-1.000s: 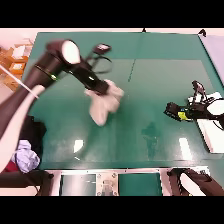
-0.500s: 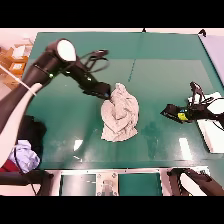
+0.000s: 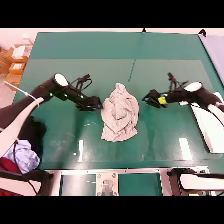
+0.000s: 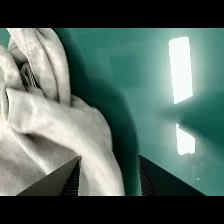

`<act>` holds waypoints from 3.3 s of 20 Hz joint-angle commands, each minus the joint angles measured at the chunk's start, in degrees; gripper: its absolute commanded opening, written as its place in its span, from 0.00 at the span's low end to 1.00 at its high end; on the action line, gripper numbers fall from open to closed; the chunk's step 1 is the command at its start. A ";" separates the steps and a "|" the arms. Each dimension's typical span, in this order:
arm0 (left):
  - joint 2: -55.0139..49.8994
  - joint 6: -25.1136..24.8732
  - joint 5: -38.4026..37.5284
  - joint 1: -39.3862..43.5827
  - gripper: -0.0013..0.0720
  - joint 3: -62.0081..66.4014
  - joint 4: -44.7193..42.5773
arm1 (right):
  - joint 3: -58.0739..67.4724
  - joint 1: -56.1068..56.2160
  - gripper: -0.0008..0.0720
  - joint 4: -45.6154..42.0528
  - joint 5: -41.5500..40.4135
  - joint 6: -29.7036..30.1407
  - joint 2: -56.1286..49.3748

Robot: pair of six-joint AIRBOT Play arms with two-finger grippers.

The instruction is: Fold the shirts.

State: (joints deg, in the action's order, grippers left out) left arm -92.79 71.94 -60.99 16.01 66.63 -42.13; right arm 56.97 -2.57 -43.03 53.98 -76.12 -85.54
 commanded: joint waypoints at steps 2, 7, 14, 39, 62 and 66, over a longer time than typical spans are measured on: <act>-3.96 -8.22 8.00 1.75 0.99 -2.62 13.00 | 10.75 6.29 0.60 3.23 0.90 1.81 -12.59; -4.09 -11.17 9.14 2.56 0.05 -2.19 12.92 | 16.22 8.90 0.22 3.87 3.91 1.84 -16.57; -3.13 -2.54 -11.15 2.58 0.05 21.99 -3.56 | 27.50 2.99 0.02 4.04 17.33 2.43 -8.98; 19.65 11.74 -13.99 2.56 0.05 32.09 -42.10 | 8.46 2.32 0.02 -1.14 3.10 5.33 28.28; -0.48 4.44 -26.64 -25.18 0.59 2.25 -14.53 | -12.66 -22.75 0.37 -1.81 8.39 7.85 15.58; 0.70 4.48 -16.70 -23.78 0.59 -7.85 -14.21 | -16.74 -27.43 0.38 -1.81 8.02 7.78 17.38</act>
State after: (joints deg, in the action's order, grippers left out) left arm -93.60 77.01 -84.77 -8.47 66.50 -56.45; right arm 44.18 -26.50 -44.77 62.19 -68.49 -70.17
